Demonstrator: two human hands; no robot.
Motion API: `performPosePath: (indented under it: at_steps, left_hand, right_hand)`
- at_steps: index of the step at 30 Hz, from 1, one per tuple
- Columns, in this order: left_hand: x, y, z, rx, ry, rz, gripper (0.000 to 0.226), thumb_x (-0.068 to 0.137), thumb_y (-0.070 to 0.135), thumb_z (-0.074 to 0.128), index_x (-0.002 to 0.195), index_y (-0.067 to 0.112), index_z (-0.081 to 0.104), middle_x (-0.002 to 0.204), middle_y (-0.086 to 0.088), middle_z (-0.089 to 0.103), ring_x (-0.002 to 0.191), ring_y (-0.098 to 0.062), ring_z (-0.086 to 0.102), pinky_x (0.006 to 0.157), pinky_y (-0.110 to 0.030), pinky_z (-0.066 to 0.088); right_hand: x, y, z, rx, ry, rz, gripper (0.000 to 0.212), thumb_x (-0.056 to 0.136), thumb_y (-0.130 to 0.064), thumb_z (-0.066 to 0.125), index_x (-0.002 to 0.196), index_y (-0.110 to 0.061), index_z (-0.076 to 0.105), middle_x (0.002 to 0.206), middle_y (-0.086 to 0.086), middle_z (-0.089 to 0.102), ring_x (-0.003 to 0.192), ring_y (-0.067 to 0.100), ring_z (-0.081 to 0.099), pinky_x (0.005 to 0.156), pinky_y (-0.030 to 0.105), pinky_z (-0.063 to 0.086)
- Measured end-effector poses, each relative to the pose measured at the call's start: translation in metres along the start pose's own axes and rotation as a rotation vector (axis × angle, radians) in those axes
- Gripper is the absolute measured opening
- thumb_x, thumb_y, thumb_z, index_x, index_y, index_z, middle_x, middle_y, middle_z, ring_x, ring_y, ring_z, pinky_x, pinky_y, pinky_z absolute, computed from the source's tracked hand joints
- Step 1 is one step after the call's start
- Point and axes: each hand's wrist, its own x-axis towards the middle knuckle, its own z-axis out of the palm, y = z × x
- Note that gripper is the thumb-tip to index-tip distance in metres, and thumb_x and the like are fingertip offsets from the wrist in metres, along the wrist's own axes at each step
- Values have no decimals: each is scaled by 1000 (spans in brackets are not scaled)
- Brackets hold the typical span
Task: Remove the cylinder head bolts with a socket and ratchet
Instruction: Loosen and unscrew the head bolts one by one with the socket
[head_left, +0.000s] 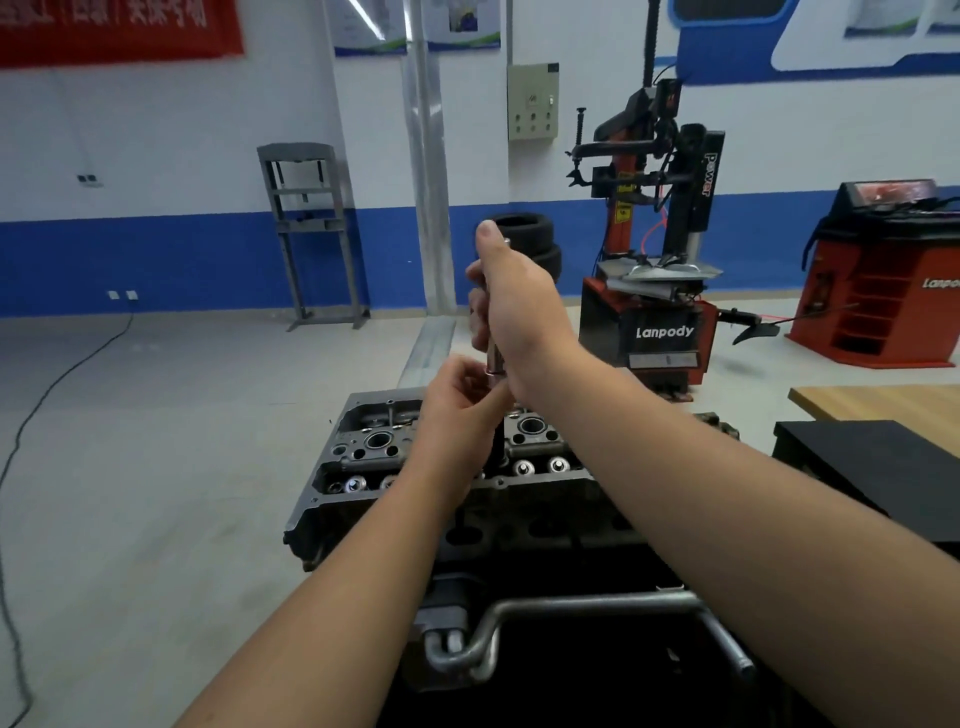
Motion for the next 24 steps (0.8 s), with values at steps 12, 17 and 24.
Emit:
performPosePath:
  at_steps: [12,17,24]
  left_hand:
    - [-8,-3,-10,-124,-184,17,34,98,40,44,99,31,76,101,-1,77,101,-18,70,96,-42,48]
    - [-5,-5,-11,-171,-135,-19,27,100,42,59,96,17,69,89,0,74,88,-15,70,91,-42,48]
    - [-2,-2,-11,-185,-151,-67,33,90,38,76,106,11,67,95,-12,72,89,-22,66,90,-45,50]
  right_hand:
    - [9,-5,-2,198,-214,198,49,93,-54,49,56,-22,46,48,-5,33,43,13,24,48,27,27]
    - [10,-10,5,97,-38,108,40,99,-48,50,85,-12,59,58,1,52,52,17,46,58,35,44]
    - [8,-4,16,193,43,-88,50,104,-50,39,74,-13,54,52,-3,44,44,11,37,43,26,31]
